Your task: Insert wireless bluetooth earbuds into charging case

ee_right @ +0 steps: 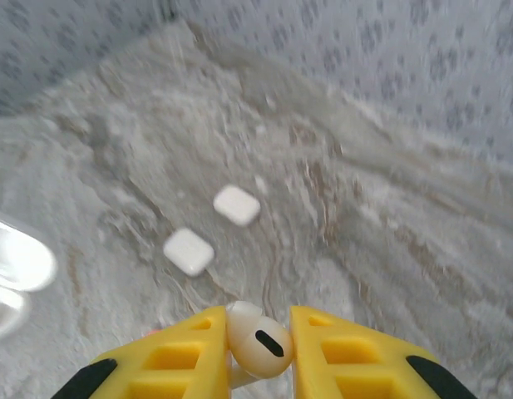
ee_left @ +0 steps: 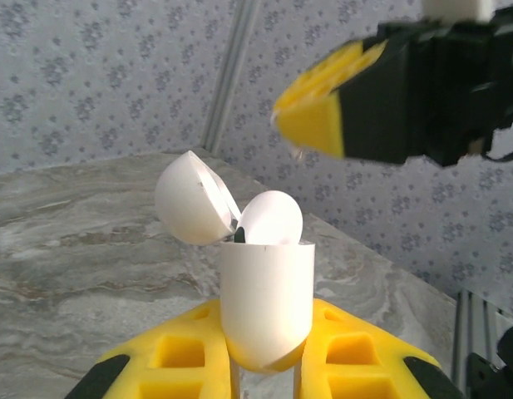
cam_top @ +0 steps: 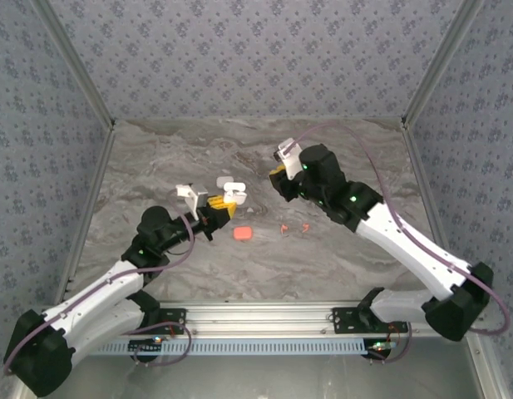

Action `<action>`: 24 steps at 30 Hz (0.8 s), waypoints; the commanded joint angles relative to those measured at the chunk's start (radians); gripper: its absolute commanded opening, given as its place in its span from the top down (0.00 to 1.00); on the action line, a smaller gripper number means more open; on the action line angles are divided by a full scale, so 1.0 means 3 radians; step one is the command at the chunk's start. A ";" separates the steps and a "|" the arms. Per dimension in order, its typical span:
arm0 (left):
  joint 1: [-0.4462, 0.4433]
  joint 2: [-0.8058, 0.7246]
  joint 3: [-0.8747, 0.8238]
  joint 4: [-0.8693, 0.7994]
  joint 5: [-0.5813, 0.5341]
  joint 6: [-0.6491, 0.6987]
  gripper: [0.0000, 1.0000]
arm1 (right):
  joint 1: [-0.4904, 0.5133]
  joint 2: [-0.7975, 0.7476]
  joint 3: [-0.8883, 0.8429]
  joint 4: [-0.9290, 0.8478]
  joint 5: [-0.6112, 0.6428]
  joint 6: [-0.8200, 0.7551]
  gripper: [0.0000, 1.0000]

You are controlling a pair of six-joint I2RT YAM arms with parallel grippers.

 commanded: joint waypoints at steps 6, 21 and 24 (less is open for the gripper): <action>-0.0214 0.0233 0.0389 0.0294 0.0219 0.0032 1.00 | 0.0141 -0.0286 -0.0208 0.0490 -0.0373 -0.0475 0.76; -0.0323 0.0423 0.0490 0.0379 0.0220 0.0034 1.00 | 0.0306 -0.0277 -0.0342 0.0569 -0.0256 -0.0604 0.76; -0.0324 0.0437 0.0494 0.0388 0.0210 0.0026 1.00 | 0.0324 -0.0269 -0.0367 0.0548 -0.0224 -0.0626 0.76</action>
